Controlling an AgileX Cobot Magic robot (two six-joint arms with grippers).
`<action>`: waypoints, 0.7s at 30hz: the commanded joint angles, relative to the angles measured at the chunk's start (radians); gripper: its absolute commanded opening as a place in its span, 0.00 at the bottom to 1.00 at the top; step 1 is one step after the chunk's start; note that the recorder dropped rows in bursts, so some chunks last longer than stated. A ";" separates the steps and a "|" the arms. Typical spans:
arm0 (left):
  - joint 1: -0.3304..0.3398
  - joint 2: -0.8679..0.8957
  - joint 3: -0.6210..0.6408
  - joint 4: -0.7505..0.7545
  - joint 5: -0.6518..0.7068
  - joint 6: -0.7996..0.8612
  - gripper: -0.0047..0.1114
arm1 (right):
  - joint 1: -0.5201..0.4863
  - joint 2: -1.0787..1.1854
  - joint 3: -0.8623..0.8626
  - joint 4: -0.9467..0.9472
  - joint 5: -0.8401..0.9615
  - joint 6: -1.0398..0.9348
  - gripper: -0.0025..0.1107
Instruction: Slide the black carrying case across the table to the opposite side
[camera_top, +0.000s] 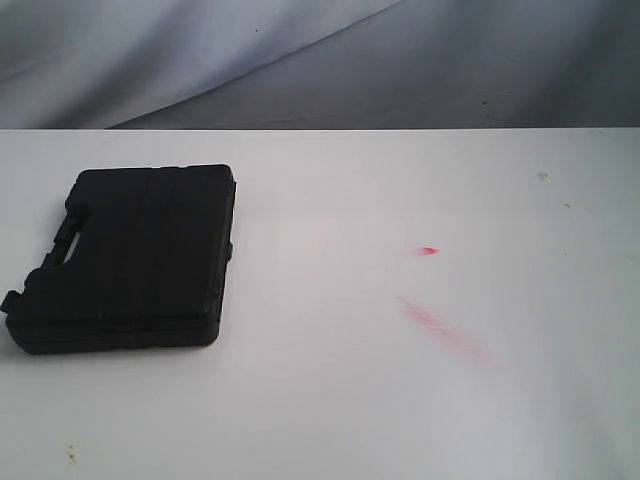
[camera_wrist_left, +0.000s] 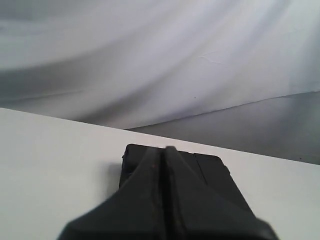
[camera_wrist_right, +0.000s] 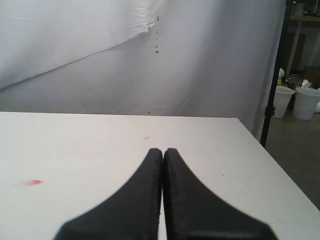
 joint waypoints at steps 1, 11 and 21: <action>-0.006 -0.003 0.014 0.067 -0.057 0.074 0.04 | -0.007 -0.004 0.004 0.006 -0.004 -0.003 0.02; -0.006 -0.003 0.014 0.131 0.121 0.087 0.04 | -0.007 -0.004 0.004 0.006 -0.004 -0.003 0.02; -0.006 -0.003 0.014 0.026 0.137 0.083 0.04 | -0.007 -0.004 0.004 0.006 -0.004 -0.003 0.02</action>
